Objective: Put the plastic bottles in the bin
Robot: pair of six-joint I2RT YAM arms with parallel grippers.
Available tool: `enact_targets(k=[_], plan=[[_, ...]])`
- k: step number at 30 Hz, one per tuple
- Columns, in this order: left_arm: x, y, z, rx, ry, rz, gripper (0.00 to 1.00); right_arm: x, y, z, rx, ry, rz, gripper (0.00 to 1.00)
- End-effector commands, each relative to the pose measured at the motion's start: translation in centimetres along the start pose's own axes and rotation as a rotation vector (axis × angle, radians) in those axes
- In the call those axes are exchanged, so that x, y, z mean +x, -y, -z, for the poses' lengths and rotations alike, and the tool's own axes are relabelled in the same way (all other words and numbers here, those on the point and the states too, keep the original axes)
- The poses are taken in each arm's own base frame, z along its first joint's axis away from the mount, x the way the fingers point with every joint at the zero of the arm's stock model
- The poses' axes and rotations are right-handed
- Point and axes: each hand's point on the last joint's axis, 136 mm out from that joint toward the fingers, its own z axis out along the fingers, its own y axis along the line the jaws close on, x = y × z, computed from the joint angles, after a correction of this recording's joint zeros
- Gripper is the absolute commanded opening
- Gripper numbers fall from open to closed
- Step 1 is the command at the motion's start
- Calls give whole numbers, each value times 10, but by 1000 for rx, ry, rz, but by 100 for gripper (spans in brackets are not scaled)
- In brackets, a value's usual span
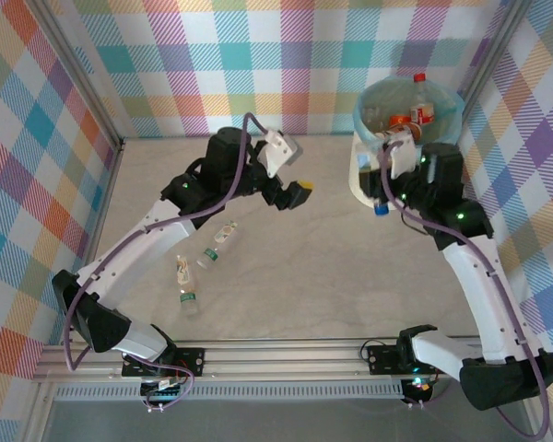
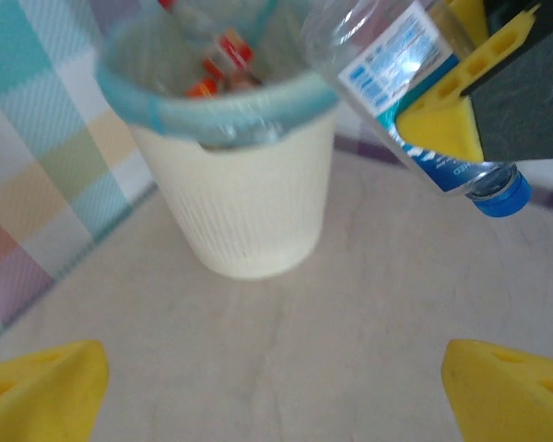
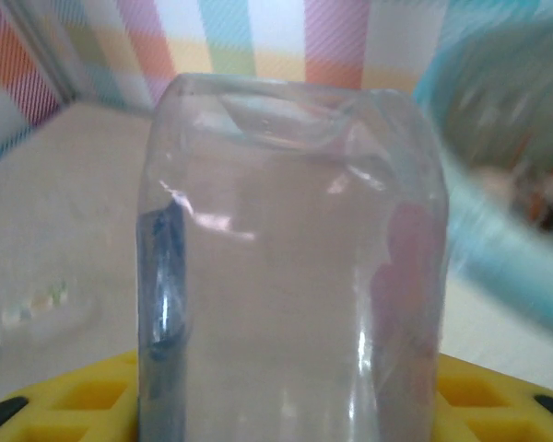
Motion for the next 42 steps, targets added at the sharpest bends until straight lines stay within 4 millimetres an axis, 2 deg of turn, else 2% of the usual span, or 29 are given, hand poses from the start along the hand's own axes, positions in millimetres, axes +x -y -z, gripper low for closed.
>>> enact_targets(k=[1, 6, 10, 11, 16, 18, 23, 26, 28, 37, 42], plan=[[-35, -21, 5, -75, 93, 32, 93, -55, 28, 0, 147, 122, -42, 52], [-46, -40, -7, -109, 123, 80, 93, -99, 73, -17, 390, 157, 126, 53], [-52, -54, -16, -126, 139, 132, 93, -118, 99, -40, 512, 175, 191, 55], [-61, -58, -17, -132, 178, 135, 94, -122, 104, -46, 536, 181, 196, 56], [-54, -63, -28, -128, 170, 169, 94, -116, 136, -71, 699, 110, 236, 59], [-49, -64, -29, -138, 158, 175, 94, -109, 139, -83, 715, 62, 284, 58], [-34, -68, -29, -160, 126, 189, 94, -110, 140, -90, 793, 68, 337, 72], [-30, -70, -30, -161, 118, 202, 94, -111, 140, -90, 811, 67, 334, 82], [-30, -69, -30, -156, 119, 205, 94, -112, 140, -91, 814, 56, 338, 85], [-25, -71, -31, -161, 110, 221, 94, -106, 135, -94, 798, 26, 330, 87], [-23, -73, -30, -170, 108, 235, 94, -99, 124, -101, 761, -7, 312, 87]])
